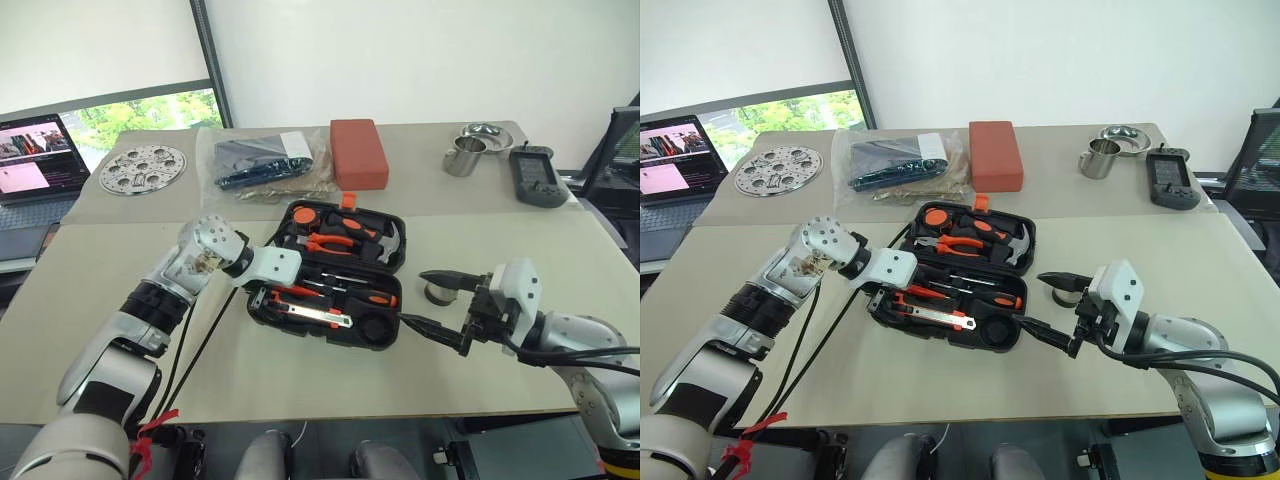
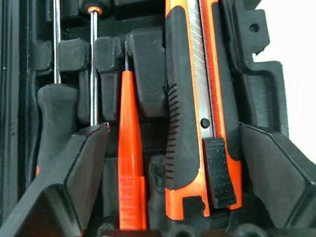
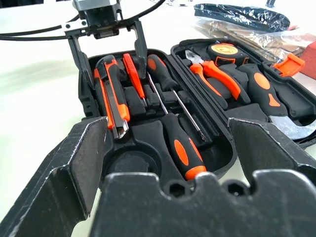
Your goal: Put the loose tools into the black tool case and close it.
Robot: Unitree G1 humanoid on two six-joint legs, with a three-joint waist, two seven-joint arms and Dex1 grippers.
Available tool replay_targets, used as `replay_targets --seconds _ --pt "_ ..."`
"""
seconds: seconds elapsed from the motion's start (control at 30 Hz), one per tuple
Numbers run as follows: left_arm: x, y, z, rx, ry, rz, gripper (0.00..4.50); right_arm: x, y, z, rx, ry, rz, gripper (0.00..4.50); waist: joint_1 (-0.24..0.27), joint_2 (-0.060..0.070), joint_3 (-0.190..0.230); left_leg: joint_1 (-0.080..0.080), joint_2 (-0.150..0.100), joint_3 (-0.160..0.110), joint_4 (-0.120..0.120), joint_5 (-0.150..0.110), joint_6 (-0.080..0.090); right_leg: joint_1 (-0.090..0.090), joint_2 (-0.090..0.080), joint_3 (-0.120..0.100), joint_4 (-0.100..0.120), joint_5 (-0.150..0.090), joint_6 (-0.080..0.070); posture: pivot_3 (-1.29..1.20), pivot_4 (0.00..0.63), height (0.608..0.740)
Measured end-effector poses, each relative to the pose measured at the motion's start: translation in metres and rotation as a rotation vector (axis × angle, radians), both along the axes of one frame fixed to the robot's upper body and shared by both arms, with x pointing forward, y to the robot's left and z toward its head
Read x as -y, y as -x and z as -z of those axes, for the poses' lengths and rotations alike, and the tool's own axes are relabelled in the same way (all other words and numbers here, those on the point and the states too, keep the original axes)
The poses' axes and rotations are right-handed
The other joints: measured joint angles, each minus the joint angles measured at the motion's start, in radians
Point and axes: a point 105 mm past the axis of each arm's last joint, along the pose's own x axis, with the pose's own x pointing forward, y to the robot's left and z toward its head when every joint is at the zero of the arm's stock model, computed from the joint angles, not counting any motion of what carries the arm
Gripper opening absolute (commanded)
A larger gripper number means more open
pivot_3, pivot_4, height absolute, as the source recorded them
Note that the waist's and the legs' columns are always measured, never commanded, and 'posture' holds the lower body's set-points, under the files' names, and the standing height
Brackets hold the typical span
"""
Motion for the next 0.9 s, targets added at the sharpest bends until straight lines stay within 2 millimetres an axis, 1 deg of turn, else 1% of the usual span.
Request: replay_targets --seconds 0.1,0.2,0.23,0.3,0.33,0.43,0.47,0.5,0.53,0.57,0.7,0.8,0.9 --pt "0.004 0.001 -0.015 0.000 0.056 0.001 4.45 0.000 -0.001 0.000 0.004 0.004 -0.001 4.50 0.000 0.000 0.000 0.000 0.000 0.000 0.000 0.000 0.000 0.000 0.000 0.000 0.000 0.000 0.000 0.00 0.150 0.740" --pt "0.010 0.004 -0.037 -0.013 0.145 0.008 4.45 -0.002 -0.001 -0.001 0.007 0.001 -0.005 4.50 0.000 0.000 0.000 0.000 0.000 0.000 0.000 0.000 0.000 0.000 0.000 0.000 0.000 0.000 0.000 0.00 0.150 0.740" --pt "0.011 0.006 -0.041 -0.021 0.159 0.011 4.45 -0.002 -0.001 -0.001 0.009 0.000 -0.007 4.50 0.000 0.000 0.000 0.000 0.000 0.000 0.000 0.000 0.000 0.000 0.000 0.000 0.000 0.000 0.000 0.00 0.150 0.740" --pt "0.014 0.008 -0.047 -0.023 0.186 0.019 3.93 -0.003 -0.002 -0.002 0.013 -0.002 -0.012 4.50 0.000 0.000 0.000 0.000 0.000 0.000 0.000 0.000 0.000 0.000 0.000 0.000 0.000 0.000 0.000 0.00 0.150 0.740" --pt "0.014 0.007 -0.046 -0.017 0.187 0.016 3.86 -0.004 -0.002 -0.003 0.013 -0.003 -0.015 4.50 0.000 0.000 0.000 0.001 0.000 0.000 0.000 0.000 0.000 0.000 0.000 0.000 0.000 0.000 0.000 0.00 0.150 0.740" --pt "0.012 0.008 -0.035 -0.010 0.165 0.004 2.70 -0.005 -0.001 -0.002 0.010 -0.007 -0.022 4.50 -0.001 0.001 0.000 0.001 0.000 0.000 0.000 0.000 0.000 0.000 0.000 0.000 0.001 0.000 0.000 0.00 0.150 0.740" --pt "0.011 0.010 -0.025 -0.033 0.152 0.000 2.43 -0.006 -0.001 -0.002 0.009 -0.008 -0.024 4.50 -0.001 0.001 0.000 0.001 0.000 0.000 0.000 0.000 0.000 0.000 0.000 0.000 0.001 0.000 0.000 0.00 0.150 0.740" --pt "0.009 0.013 -0.018 -0.053 0.142 -0.004 1.95 -0.006 -0.001 -0.002 0.009 -0.008 -0.025 4.50 -0.001 0.001 0.000 0.001 0.000 0.000 0.000 0.000 0.000 0.000 0.000 0.000 0.001 0.000 0.000 0.00 0.150 0.740" --pt "0.009 0.014 -0.013 -0.068 0.137 -0.004 1.65 -0.006 -0.001 -0.002 0.009 -0.009 -0.025 4.50 0.000 0.001 0.000 0.000 0.000 0.000 0.001 0.000 0.000 0.000 0.000 0.000 0.001 0.000 0.000 0.00 0.150 0.740" --pt "0.008 0.015 -0.010 -0.075 0.132 -0.004 1.45 -0.006 -0.001 -0.002 0.009 -0.009 -0.025 4.50 0.000 0.001 0.000 0.000 0.000 0.000 0.001 0.000 0.000 0.000 0.000 0.000 0.001 0.000 0.000 0.00 0.150 0.740" --pt "0.005 0.015 -0.007 -0.059 0.110 -0.003 0.07 -0.006 -0.001 -0.002 0.009 -0.009 -0.024 4.50 0.003 0.001 0.000 0.000 0.000 0.000 0.001 0.000 0.000 0.000 -0.001 0.000 0.001 0.000 0.000 0.00 0.150 0.740" --pt "0.003 0.009 -0.001 -0.050 0.103 -0.034 0.03 -0.006 -0.001 -0.002 0.009 -0.010 -0.024 4.50 0.002 0.001 0.000 0.000 0.000 0.000 0.001 0.000 0.000 0.000 0.000 0.000 0.001 0.000 0.000 0.00 0.150 0.740" --pt "0.003 0.008 0.000 -0.044 0.104 -0.031 0.03 -0.006 -0.001 -0.001 0.009 -0.010 -0.023 4.50 0.002 0.001 0.000 0.000 0.000 0.000 0.001 0.000 0.000 0.000 0.000 0.000 0.001 0.000 0.000 0.00 0.150 0.740"
